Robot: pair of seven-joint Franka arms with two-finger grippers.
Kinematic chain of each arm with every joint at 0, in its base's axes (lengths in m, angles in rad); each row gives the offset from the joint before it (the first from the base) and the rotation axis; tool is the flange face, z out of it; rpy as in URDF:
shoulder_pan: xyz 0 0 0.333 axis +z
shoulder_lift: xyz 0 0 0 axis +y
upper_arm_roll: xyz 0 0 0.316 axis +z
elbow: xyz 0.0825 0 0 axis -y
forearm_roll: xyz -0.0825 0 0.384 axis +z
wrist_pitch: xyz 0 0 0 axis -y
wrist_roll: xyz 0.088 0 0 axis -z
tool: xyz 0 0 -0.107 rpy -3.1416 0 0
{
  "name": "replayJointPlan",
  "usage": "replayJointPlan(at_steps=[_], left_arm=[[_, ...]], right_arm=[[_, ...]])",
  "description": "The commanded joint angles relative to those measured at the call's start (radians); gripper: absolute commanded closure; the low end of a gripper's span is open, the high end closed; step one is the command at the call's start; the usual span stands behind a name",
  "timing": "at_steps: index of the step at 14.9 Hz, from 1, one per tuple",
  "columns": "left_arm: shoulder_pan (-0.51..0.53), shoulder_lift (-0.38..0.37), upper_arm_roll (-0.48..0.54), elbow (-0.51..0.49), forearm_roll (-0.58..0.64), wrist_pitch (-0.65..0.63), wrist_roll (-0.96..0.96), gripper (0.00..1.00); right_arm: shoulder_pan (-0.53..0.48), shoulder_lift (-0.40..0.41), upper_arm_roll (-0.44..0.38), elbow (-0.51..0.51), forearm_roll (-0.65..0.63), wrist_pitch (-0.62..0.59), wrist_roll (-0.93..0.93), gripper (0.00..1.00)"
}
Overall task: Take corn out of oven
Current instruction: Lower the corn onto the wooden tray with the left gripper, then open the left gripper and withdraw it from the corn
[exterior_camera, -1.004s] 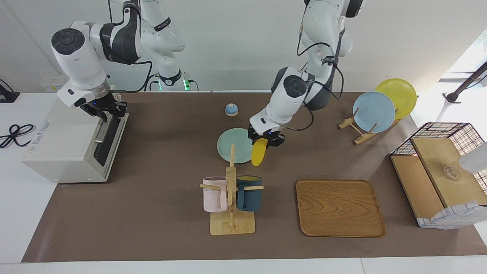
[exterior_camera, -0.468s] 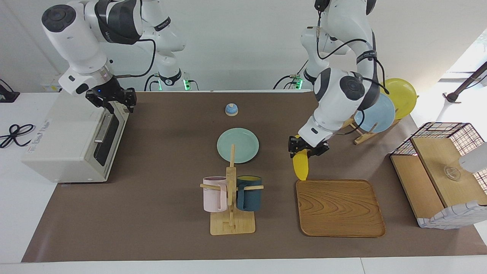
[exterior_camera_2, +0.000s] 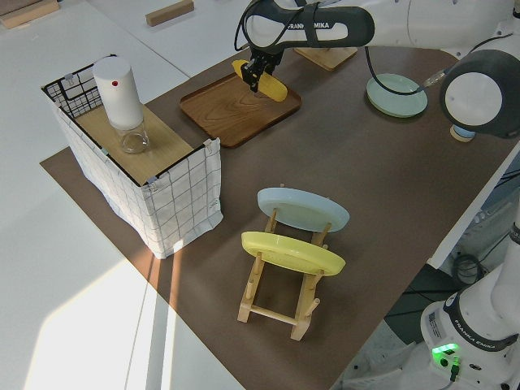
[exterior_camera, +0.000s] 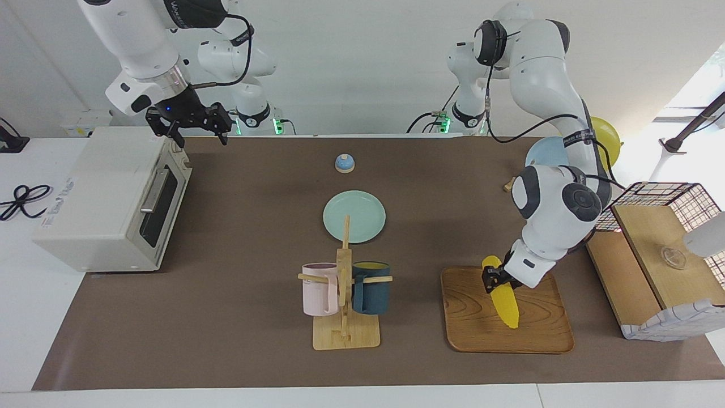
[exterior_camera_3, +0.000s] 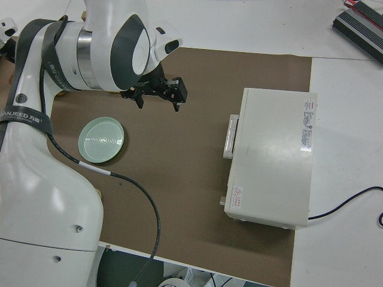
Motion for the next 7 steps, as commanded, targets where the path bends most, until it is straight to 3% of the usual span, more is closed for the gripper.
replayJointPlan(at_steps=[1,6,7], left_arm=[[0.021,0.045,-0.008,0.044,0.02,0.046,0.0,0.99],[0.024,0.103,-0.007,0.05,0.022,0.106,0.016,0.98],[0.029,0.103,-0.007,0.051,0.022,0.098,0.023,0.93]], right_arm=[[-0.01,0.008,0.016,0.011,0.02,-0.013,0.019,0.0],[-0.012,0.009,0.019,0.016,0.018,-0.013,0.018,0.0],[-0.012,0.008,0.019,0.01,0.018,-0.008,0.018,0.0]])
